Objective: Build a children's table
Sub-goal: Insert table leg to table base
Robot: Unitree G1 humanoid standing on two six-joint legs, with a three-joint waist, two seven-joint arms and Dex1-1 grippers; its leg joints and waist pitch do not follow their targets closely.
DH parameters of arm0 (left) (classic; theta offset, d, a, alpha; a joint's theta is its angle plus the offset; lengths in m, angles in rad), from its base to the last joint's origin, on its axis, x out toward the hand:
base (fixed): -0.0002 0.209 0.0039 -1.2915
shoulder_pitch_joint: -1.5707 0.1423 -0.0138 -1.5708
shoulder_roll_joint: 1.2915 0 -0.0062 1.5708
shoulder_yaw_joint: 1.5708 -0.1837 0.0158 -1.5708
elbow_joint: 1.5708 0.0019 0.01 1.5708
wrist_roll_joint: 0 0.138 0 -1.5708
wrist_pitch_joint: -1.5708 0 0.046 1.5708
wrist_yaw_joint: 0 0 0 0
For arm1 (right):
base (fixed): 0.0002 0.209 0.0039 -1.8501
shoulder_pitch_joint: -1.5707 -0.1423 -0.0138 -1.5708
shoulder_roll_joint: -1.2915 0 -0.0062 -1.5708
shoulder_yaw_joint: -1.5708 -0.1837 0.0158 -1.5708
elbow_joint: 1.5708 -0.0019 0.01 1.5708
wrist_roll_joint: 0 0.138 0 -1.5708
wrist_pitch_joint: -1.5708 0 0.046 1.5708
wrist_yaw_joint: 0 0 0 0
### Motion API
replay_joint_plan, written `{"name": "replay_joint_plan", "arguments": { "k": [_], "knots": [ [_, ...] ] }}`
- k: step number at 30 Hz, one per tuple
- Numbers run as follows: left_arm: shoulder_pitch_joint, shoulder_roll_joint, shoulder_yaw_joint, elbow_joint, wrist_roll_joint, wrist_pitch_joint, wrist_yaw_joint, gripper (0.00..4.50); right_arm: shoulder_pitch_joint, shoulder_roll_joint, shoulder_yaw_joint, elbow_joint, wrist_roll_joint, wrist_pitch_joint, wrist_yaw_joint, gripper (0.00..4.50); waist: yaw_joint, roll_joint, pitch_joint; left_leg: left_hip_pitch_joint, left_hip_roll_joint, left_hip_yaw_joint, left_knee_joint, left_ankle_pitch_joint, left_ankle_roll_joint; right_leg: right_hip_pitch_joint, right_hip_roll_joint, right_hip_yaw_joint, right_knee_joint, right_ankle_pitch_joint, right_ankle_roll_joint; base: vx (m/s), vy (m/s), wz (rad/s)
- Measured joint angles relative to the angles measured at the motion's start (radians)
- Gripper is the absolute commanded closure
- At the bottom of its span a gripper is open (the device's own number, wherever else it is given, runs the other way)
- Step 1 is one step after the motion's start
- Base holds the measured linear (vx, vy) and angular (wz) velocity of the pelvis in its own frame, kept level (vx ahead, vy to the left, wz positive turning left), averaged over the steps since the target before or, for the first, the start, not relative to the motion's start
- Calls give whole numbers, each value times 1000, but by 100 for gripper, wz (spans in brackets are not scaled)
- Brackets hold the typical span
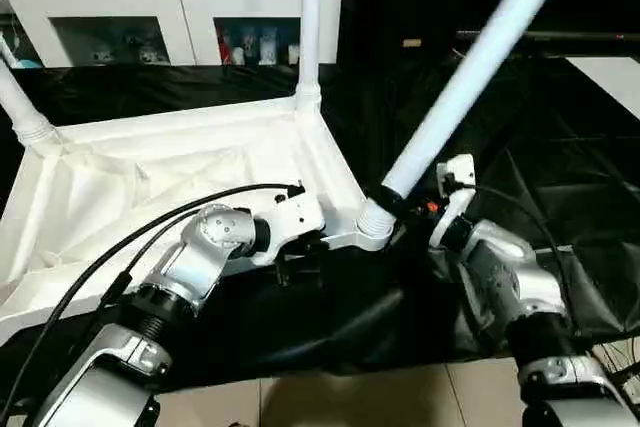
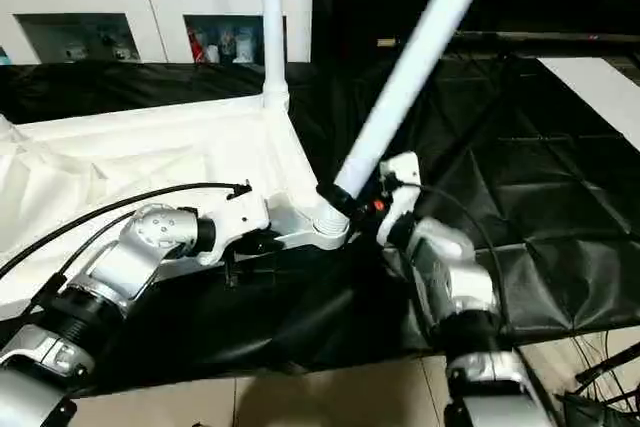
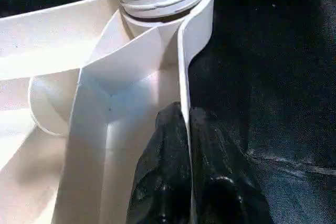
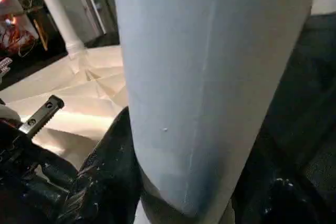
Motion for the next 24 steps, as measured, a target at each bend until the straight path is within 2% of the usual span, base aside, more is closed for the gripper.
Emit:
{"name": "replay_joint_plan", "arguments": {
  "k": [5, 10, 15, 19, 24],
  "knots": [
    [-9, -5, -1, 21, -5, -3, 1, 450, 36, 15, 1, -6, -8, -84, -18, 264, 2, 2, -1, 1, 0, 0, 0, 0, 0, 1, 0, 0, 0, 0, 0, 0, 0, 0],
    [-10, -6, -1, 26, -6, -7, 1, 450, 55, 16, 24, -23, -49, -136, -34, 264, 2, 4, -2, 1, 0, 0, 0, 0, 0, 2, 0, 0, 0, 0, 0, 0, 0, 0],
    [-10, -6, -2, 28, -6, -13, 2, 450, 54, -23, 87, -60, -116, -136, -39, 264, 2, 3, -3, 1, 0, 0, 0, 0, 0, 2, 0, 0, 0, 0, 0, 0, 0, 0],
    [-10, -6, -2, 28, -6, -12, 2, 450, 34, -38, 109, -60, -132, -108, -27, 264, 1, 2, -4, 1, 0, 0, 0, 0, 0, 2, 0, 0, 0, 0, 0, 0, 0, 0],
    [-9, -2, -4, 28, -6, -9, 2, 450, -26, -50, 126, -27, -149, -55, -8, 264, -3, -5, -7, 1, 0, 0, 0, 0, 0, 2, 0, 0, 0, 0, 0, 0, 0, 0]
  ]
}}
